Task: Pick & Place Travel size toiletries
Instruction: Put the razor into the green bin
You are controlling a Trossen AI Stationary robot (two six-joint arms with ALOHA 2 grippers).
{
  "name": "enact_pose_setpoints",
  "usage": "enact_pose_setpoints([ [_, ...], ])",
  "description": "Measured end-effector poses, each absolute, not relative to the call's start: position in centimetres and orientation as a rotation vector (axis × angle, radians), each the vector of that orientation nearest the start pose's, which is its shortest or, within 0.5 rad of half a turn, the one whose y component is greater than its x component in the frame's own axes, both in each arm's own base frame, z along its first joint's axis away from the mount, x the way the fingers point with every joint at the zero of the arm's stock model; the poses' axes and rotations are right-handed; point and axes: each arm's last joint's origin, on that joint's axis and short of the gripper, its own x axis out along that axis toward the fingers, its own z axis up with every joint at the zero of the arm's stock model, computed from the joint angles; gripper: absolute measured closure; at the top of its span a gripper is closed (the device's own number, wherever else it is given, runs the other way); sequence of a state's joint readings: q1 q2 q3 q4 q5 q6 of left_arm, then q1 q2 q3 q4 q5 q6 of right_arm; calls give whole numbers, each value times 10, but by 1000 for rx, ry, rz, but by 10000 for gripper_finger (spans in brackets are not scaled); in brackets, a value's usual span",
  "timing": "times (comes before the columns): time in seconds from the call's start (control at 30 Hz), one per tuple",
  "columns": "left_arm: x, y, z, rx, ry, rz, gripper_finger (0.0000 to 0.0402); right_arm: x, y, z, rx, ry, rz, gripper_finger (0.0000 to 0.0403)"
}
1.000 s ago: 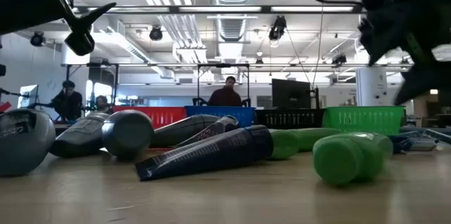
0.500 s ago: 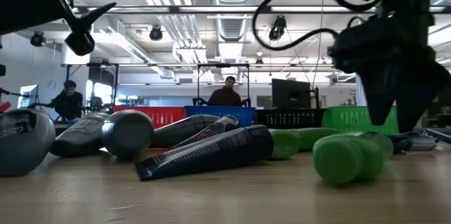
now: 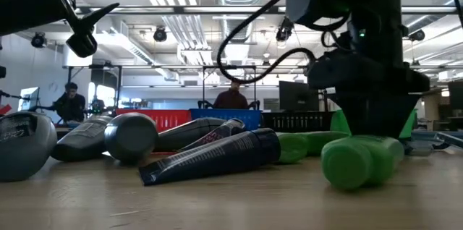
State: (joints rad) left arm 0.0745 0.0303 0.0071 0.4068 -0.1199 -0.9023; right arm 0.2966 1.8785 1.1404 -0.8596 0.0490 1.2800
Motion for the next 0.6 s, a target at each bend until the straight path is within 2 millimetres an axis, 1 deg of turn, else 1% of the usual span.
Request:
enact_pose_setpoints([
  [0.1,91,10,202,-897,-445,7,135,312,94,139,659,1446,-790,163],
  [0.17,91,10,202,-897,-445,7,135,317,95,141,601,1455,-773,173],
  [0.27,91,10,202,-897,-445,7,135,324,94,148,502,1430,-772,177],
  [0.37,91,10,202,-897,-444,7,135,333,95,152,433,1399,-707,172],
  [0.47,92,10,201,-897,-438,10,135,337,96,142,380,1446,-666,169],
  [0.6,92,10,201,-897,-437,8,135,335,96,132,399,1517,-675,179],
])
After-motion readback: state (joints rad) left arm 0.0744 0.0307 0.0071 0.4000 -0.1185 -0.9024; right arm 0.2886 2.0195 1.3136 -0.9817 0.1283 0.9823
